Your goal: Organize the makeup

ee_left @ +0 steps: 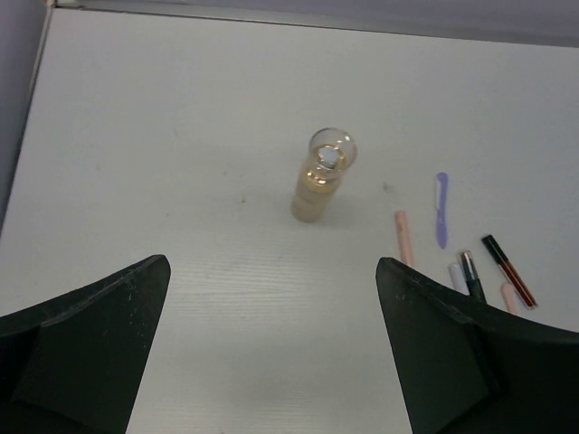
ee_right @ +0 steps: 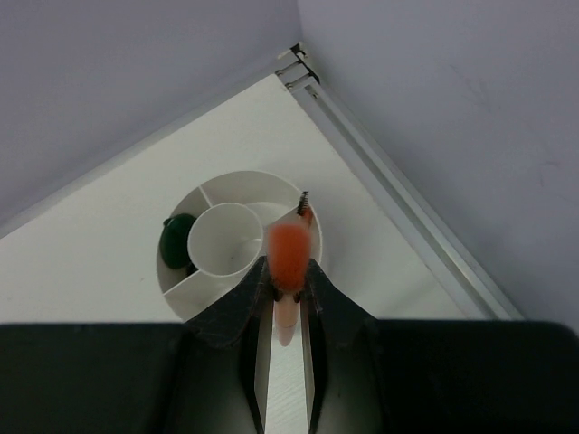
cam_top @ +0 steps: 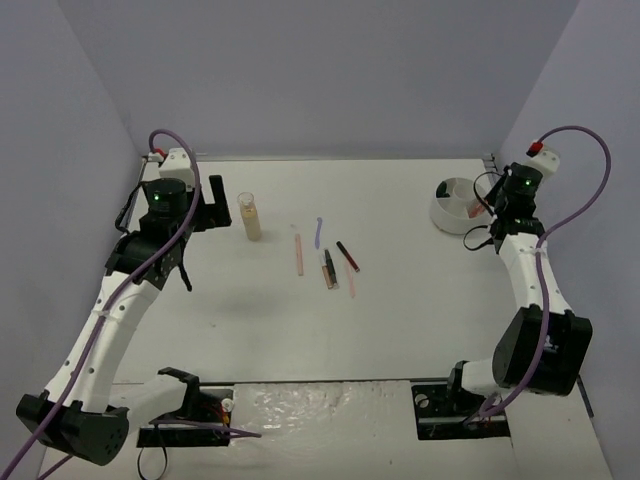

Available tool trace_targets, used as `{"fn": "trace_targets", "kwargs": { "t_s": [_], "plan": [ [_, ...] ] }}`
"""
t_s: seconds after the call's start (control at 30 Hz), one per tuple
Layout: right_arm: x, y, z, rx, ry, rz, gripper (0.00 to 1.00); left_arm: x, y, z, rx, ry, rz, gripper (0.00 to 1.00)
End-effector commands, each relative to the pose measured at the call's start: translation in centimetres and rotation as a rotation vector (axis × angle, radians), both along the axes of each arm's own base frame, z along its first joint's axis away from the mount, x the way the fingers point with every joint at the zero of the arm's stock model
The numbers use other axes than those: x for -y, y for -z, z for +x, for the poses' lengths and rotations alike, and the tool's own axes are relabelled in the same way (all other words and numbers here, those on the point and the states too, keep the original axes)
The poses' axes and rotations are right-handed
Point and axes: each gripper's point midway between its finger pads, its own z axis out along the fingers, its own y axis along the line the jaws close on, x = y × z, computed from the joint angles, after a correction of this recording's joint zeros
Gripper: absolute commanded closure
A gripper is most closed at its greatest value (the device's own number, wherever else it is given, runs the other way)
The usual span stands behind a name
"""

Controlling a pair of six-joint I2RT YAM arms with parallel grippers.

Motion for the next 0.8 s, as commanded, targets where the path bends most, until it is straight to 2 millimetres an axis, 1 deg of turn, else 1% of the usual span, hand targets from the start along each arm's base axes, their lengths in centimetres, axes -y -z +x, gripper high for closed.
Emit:
{"fn": "trace_targets", "kwargs": {
  "t_s": [0.0,0.1,0.17,0.23,0.3,0.33,0.4,0.47,0.57,0.73,0.77],
  "plan": [
    [2.8,-3.4,3.2,0.119,0.064,-0.083,1.00,-3.5,-1.0,-0.6,0.053,-0.119,0.075,0.03],
    [3.6,-2.4,4.4,0.097,0.066,-0.088,1.00,-4.2,-0.2,-0.4,0.051,-0.148,0.106,0.03],
    [3.9,-1.4,5.8,0.070,0.050,-0.082,1.00,-4.9,0.8,-0.4,0.026,-0.175,0.130,0.03],
    [4.0,-1.4,6.3,0.073,0.046,-0.079,1.00,-5.3,0.8,-0.4,0.027,-0.194,0.142,0.03],
    [4.1,0.0,7.5,0.063,0.029,-0.053,1.00,-5.9,1.3,-0.5,0.018,-0.215,0.166,0.03],
    [4.0,0.6,8.0,0.058,0.018,-0.041,1.00,-5.9,1.5,-0.5,0.013,-0.218,0.171,0.03],
    [3.6,1.1,8.6,0.061,-0.003,-0.021,1.00,-5.9,1.7,-0.4,0.006,-0.217,0.172,0.03],
    [3.4,2.2,9.2,0.047,-0.019,-0.004,1.00,-5.6,2.0,-0.4,-0.003,-0.203,0.165,0.03],
    [3.1,3.8,9.6,0.014,-0.036,0.014,1.00,-5.5,2.0,-0.3,-0.004,-0.204,0.161,0.03],
    [2.7,5.4,9.6,-0.024,-0.057,0.029,1.00,-5.7,2.2,-0.2,-0.008,-0.211,0.165,0.03],
    [2.7,5.7,9.6,-0.033,-0.059,0.032,0.98,-5.7,2.3,-0.2,-0.011,-0.209,0.164,0.03]
  ]
}}
